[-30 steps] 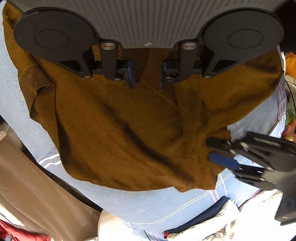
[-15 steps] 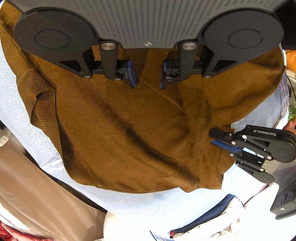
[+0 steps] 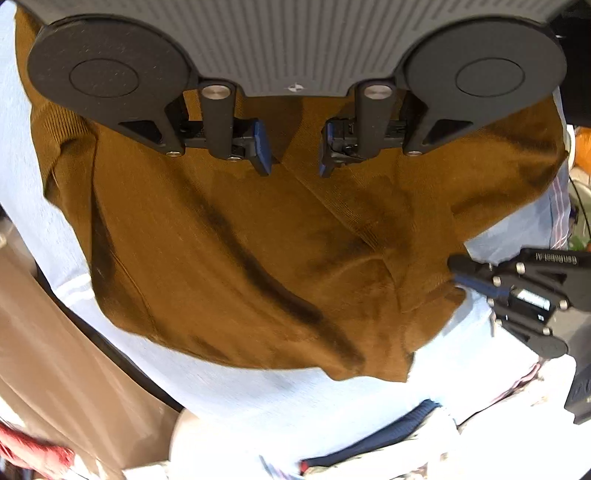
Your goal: Fold small clothes
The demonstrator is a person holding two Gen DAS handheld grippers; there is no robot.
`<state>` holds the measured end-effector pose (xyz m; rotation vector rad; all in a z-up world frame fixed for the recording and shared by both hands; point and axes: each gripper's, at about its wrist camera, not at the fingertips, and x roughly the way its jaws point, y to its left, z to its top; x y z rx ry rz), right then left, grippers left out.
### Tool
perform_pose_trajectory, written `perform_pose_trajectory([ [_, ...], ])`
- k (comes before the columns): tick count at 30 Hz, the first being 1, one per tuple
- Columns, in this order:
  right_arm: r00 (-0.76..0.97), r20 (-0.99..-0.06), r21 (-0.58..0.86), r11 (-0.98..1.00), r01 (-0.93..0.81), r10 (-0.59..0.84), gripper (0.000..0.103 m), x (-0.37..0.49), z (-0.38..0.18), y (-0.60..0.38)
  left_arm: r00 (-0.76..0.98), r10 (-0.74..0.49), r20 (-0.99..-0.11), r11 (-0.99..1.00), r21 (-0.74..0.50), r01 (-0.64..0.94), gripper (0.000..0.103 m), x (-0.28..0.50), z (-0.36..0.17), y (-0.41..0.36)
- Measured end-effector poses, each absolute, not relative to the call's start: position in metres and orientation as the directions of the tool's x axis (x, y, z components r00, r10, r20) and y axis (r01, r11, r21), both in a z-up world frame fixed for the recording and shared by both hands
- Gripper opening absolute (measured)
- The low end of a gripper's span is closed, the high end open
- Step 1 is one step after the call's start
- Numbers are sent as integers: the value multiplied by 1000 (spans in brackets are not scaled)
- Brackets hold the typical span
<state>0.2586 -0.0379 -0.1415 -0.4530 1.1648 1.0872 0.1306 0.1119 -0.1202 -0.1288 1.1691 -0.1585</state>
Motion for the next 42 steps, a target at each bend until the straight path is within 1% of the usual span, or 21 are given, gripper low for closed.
perform_pose_trajectory([
  [6,-15,-908,186,370,-910,418,53,249,-148,-13,377,-195,-905,978,-206,10,2,124,-130,115],
  [7,-19,-915,177,359,-916,402,51,248,-152,-9,380,-194,-905,979,-206,10,2,125,-128,117],
  [8,-26,-921,174,350,-921,389,46,247,-156,-5,380,-192,-905,979,-204,11,2,125,-127,118],
  [9,-30,-922,172,339,-925,385,29,246,-158,-3,380,-191,-905,979,-202,11,2,126,-126,118],
  [10,-21,-924,159,334,-929,382,4,244,-159,-3,381,-191,-905,979,-202,10,2,126,-125,119],
  [11,-5,-925,144,338,-930,380,4,244,-159,-3,384,-191,-904,979,-203,9,2,127,-124,119],
  [13,-24,-910,186,357,-916,413,3,248,-153,-7,392,-189,-900,979,-204,5,2,128,-122,116],
  [15,-16,-899,195,367,-909,438,2,250,-144,-13,408,-190,-893,978,-207,3,2,132,-119,113],
  [17,46,-889,157,397,-904,455,2,254,-133,-18,424,-183,-887,979,-203,-2,2,138,-115,111],
  [21,118,-875,135,471,-872,470,2,274,-117,-24,451,-164,-877,982,-189,-9,3,155,-109,112],
  [25,152,-884,95,486,-869,443,2,282,-122,-22,424,-136,-896,988,-156,-12,3,173,-118,111],
  [29,164,-904,70,515,-854,395,4,282,-143,-16,383,-119,-916,989,-144,-36,5,184,-134,113],
  [30,166,-905,70,523,-849,391,8,281,-145,-15,378,-121,-918,988,-147,-40,5,185,-135,114],
  [32,205,-899,49,554,-831,387,26,278,-145,-15,383,-127,-915,988,-153,-37,6,184,-135,116],
  [33,236,-891,34,576,-817,388,38,276,-143,-15,384,-133,-914,987,-159,-37,14,183,-135,118],
  [34,274,-877,18,598,-801,394,45,273,-139,-16,387,-143,-911,984,-171,-39,30,182,-134,120],
  [35,312,-857,9,617,-787,410,49,270,-132,-20,395,-161,-904,981,-190,-36,42,181,-132,121],
  [36,341,-837,10,635,-773,429,55,266,-125,-24,410,-182,-894,977,-213,-31,63,178,-129,123],
  [37,365,-817,22,657,-754,446,55,263,-118,-29,425,-188,-885,975,-220,-27,70,174,-124,124],
  [40,376,-788,82,688,-721,488,55,249,-100,-34,472,-158,-867,983,-183,-8,73,155,-107,126],
  [42,353,-772,115,661,-741,529,55,230,-91,-29,486,-146,-862,981,-188,-39,74,137,-99,136],
])
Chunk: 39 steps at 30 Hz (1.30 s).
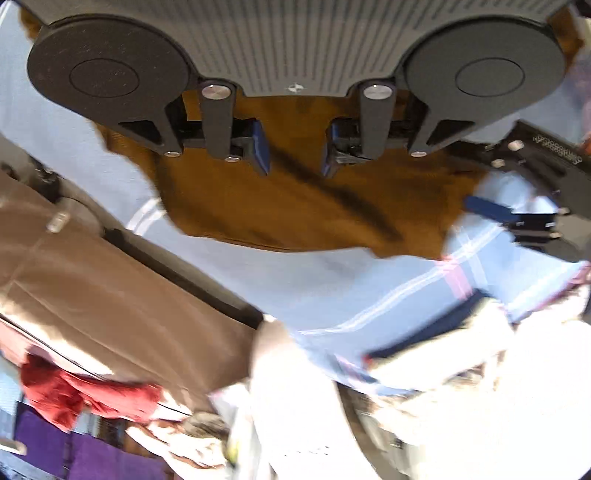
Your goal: Fold small clothes
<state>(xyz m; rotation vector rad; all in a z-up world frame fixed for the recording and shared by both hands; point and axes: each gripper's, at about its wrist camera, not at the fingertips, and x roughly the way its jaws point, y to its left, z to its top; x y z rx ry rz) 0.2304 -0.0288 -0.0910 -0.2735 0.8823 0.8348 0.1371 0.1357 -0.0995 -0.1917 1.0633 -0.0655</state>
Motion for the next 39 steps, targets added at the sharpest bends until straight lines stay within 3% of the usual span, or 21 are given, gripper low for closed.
perform_pose_trajectory([
  [4,322,-764,156,644,-749,559,55,190,-84,-3,458,-81,-885,978,-160,-136,74,95,-98,158],
  [8,292,-773,94,556,-826,563,53,142,-88,58,418,-44,-907,971,-137,-194,74,55,-100,174],
  [13,312,-849,-1,589,-808,427,47,118,-126,109,376,-39,-926,962,-137,-237,74,27,-111,193],
  [19,468,-827,-247,548,-800,312,40,109,-153,130,392,-35,-919,972,-123,-202,74,25,-116,192],
  [26,569,-777,-373,530,-761,270,41,94,-141,132,383,-64,-921,972,-145,-186,74,22,-124,191],
  [29,559,-806,-385,545,-745,196,41,108,-159,135,380,-73,-922,970,-154,-187,74,21,-125,194],
  [31,560,-804,-379,551,-743,202,33,113,-165,138,381,-73,-921,970,-155,-187,74,21,-123,197],
  [33,545,-812,-361,554,-750,208,12,118,-165,144,382,-72,-921,971,-153,-185,74,20,-121,199],
  [35,510,-834,-297,608,-737,211,10,130,-160,147,379,-74,-922,970,-155,-189,74,19,-121,203],
  [39,391,-846,11,744,-668,363,8,158,-133,147,377,-74,-923,967,-159,-200,74,16,-120,209],
])
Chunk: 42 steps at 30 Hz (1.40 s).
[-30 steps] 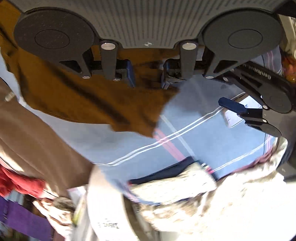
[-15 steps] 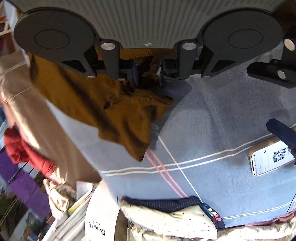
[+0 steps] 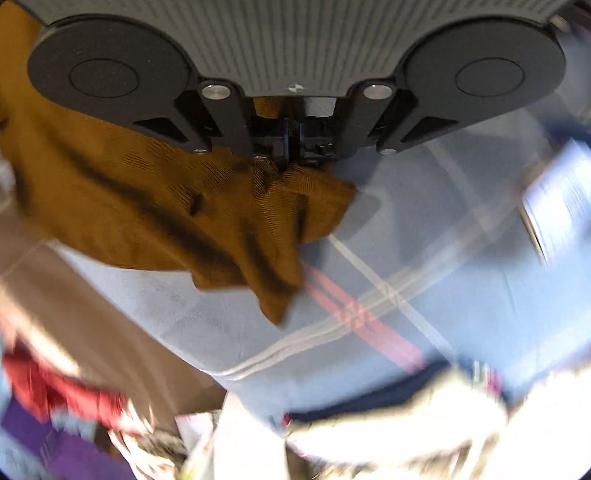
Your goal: Fold small clothes
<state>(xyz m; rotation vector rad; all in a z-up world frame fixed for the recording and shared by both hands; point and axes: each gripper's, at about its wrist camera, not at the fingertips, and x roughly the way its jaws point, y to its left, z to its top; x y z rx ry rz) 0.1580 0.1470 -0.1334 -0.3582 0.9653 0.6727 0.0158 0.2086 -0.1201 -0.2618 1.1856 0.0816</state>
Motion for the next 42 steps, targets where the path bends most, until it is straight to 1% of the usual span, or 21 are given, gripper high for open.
perform_pose_trajectory([
  [1,370,-830,88,753,-652,418,8,165,-124,150,376,-74,-924,967,-159,-201,74,15,-120,209],
  [2,368,-816,129,761,-636,446,8,171,-116,155,377,-69,-924,967,-155,-202,74,15,-121,210],
  [3,356,-806,171,762,-625,473,3,177,-108,160,376,-70,-924,967,-155,-201,74,15,-121,209],
  [5,292,-763,323,732,-600,577,1,192,-97,169,375,-71,-924,968,-154,-198,74,16,-121,208],
  [9,276,-716,397,699,-595,641,1,200,-81,186,380,-80,-922,968,-164,-192,74,20,-119,205],
  [11,291,-710,385,700,-602,641,13,202,-77,183,392,-80,-916,968,-166,-189,74,23,-117,205],
  [13,311,-712,369,713,-596,629,38,202,-77,166,413,-85,-907,964,-179,-195,74,28,-117,207],
  [14,331,-728,335,733,-593,600,43,202,-77,156,422,-85,-903,959,-189,-211,74,33,-117,210],
  [15,349,-742,303,752,-586,572,45,204,-82,144,434,-91,-896,948,-211,-237,74,39,-119,214],
  [18,402,-778,220,809,-545,483,45,200,-97,95,501,-160,-850,881,-353,-317,73,63,-126,232],
  [21,403,-812,205,852,-481,423,45,188,-111,52,500,-188,-845,847,-397,-352,63,88,-139,237],
  [23,406,-821,206,872,-445,401,46,177,-115,30,503,-200,-841,842,-410,-350,60,97,-146,233],
  [24,403,-825,209,875,-436,397,45,171,-115,24,506,-221,-834,832,-432,-348,53,101,-148,232],
  [25,401,-828,210,880,-427,393,45,166,-116,17,505,-240,-829,823,-450,-347,44,105,-151,230],
  [26,402,-830,209,885,-417,386,45,161,-118,10,498,-251,-830,815,-458,-354,38,107,-153,227],
  [28,398,-836,215,892,-398,379,45,155,-121,3,495,-258,-830,815,-462,-350,12,109,-153,218],
  [29,397,-838,217,896,-388,375,45,153,-122,0,489,-255,-834,826,-451,-338,7,109,-153,209],
  [31,396,-842,222,904,-366,367,45,150,-124,1,479,-245,-843,842,-430,-325,4,111,-156,199],
  [34,395,-842,235,908,-348,369,45,149,-126,-2,494,-213,-843,834,-420,-359,3,111,-154,204],
  [39,392,-840,244,906,-345,376,45,146,-125,-4,534,-45,-845,854,-309,-417,3,105,-132,252],
  [42,386,-840,250,903,-349,382,45,144,-126,-5,553,80,-830,866,-216,-450,3,104,-109,289],
])
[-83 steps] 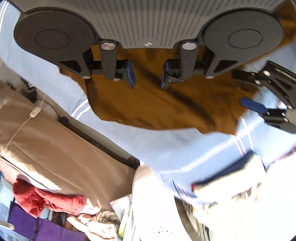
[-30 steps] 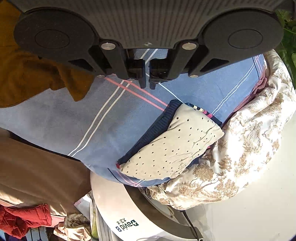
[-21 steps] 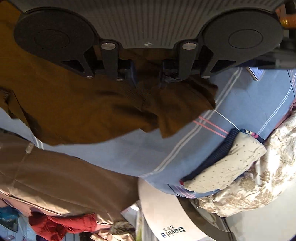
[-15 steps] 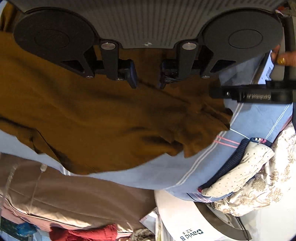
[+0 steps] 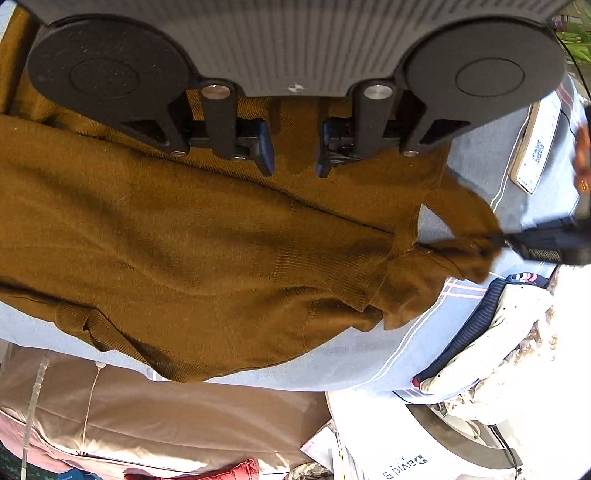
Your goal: Fold small clothes
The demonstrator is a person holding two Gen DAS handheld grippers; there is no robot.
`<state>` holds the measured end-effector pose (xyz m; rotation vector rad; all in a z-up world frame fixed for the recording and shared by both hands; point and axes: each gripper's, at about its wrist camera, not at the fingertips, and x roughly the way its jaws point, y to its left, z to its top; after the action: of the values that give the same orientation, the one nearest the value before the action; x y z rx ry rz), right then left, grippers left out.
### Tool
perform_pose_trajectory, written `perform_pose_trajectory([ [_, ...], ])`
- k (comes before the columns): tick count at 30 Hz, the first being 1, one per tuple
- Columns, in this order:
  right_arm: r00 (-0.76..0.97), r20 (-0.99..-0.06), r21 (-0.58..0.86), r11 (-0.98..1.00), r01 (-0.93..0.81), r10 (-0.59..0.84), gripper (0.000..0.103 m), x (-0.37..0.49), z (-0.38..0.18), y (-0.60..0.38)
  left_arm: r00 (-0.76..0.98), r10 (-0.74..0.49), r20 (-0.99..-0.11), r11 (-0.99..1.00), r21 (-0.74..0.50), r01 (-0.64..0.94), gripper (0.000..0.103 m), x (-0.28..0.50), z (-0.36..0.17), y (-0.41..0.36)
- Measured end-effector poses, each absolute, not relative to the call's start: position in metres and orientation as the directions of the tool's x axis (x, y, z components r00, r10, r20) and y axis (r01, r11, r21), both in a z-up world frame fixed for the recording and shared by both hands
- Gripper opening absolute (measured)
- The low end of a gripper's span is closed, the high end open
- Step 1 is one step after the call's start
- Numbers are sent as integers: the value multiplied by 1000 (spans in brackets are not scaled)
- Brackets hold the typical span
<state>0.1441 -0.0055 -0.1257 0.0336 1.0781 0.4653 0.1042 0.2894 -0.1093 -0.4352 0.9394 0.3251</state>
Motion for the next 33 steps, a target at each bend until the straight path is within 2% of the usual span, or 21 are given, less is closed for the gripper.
perform_pose_trajectory([
  [6,367,-847,249,897,-366,385,45,142,-128,-2,570,276,-774,850,-79,-520,3,104,-64,353],
  [11,349,-855,246,893,-376,383,45,145,-131,0,535,295,-792,852,-36,-523,6,109,-62,379],
  [15,343,-854,244,884,-398,391,45,147,-130,8,536,258,-804,864,-57,-501,25,106,-64,367],
  [17,345,-853,235,878,-416,392,45,147,-129,14,531,243,-812,857,-78,-510,51,95,-69,360],
  [18,346,-852,236,877,-418,394,45,147,-129,16,519,246,-819,846,-80,-527,72,89,-73,362],
  [19,343,-851,240,876,-419,398,45,147,-129,17,513,257,-819,832,-82,-548,75,84,-77,363],
  [21,342,-850,239,873,-425,400,45,146,-128,20,503,248,-828,791,-126,-599,75,72,-87,375],
  [23,343,-851,230,869,-438,398,45,144,-128,21,506,184,-843,720,-235,-653,71,59,-98,391],
  [24,341,-852,229,869,-439,397,45,143,-128,22,509,143,-849,699,-278,-659,64,55,-105,395],
  [25,336,-854,231,869,-438,397,45,143,-130,23,503,119,-856,700,-287,-654,58,54,-110,394],
  [29,322,-864,237,876,-421,388,45,141,-134,23,496,47,-867,736,-306,-604,58,62,-130,374],
  [32,320,-866,233,876,-422,385,45,138,-134,25,480,64,-875,760,-269,-592,56,74,-143,362],
  [33,321,-866,233,876,-423,385,45,137,-133,24,478,91,-874,775,-239,-585,44,77,-144,357],
])
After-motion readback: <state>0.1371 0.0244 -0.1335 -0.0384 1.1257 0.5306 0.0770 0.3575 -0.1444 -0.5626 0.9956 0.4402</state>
